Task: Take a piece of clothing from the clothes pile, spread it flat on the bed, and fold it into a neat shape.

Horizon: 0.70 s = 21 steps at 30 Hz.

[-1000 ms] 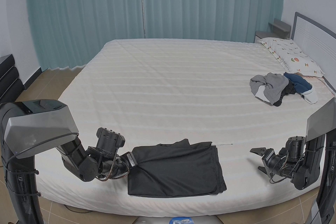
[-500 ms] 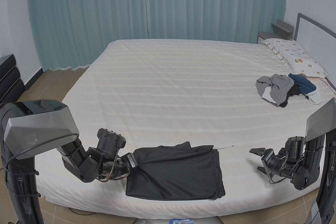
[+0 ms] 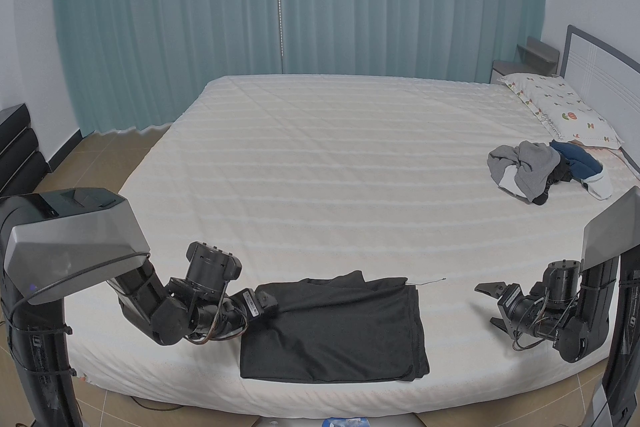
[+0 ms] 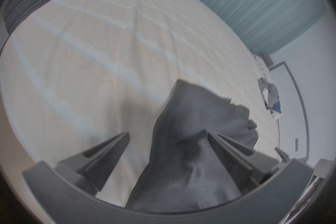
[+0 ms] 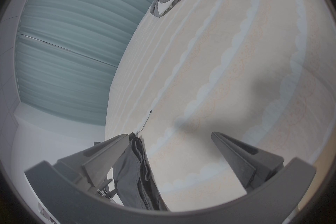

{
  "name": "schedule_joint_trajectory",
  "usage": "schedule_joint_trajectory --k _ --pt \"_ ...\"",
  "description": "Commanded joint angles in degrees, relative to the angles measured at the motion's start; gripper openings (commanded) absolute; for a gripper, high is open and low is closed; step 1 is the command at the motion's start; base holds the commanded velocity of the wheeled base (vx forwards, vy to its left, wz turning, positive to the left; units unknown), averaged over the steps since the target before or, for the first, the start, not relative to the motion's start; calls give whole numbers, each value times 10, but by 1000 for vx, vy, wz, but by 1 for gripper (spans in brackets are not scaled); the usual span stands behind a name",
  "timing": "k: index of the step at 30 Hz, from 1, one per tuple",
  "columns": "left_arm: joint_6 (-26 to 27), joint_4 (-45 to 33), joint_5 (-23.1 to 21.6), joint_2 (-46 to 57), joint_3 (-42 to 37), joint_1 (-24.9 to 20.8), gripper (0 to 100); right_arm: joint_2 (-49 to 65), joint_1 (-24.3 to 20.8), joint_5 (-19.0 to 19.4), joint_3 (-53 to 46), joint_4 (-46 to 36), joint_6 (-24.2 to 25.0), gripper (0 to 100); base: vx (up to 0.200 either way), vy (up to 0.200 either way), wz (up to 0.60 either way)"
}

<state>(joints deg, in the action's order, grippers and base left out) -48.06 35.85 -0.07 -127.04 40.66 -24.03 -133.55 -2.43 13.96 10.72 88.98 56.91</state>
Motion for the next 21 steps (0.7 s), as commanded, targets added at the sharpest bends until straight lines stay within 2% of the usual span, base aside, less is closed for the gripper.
schedule_joint_trajectory --k 1,4,16,17,21 --pt "-8 21 2 -4 29 14 100 -1 -2 0 1 8 0 100 0 0 0" --pt "-32 47 2 -32 61 13 100 -2 -3 -1 1 8 0 100 0 0 0" --pt "-29 49 3 -80 123 6 100 -2 -3 -1 0 8 0 100 0 0 0" --pt "-29 50 4 -82 124 6 0 -2 -3 -1 0 8 0 100 0 0 0" --pt "-29 50 13 -84 123 6 0 -2 -3 -1 0 8 0 100 0 0 0"
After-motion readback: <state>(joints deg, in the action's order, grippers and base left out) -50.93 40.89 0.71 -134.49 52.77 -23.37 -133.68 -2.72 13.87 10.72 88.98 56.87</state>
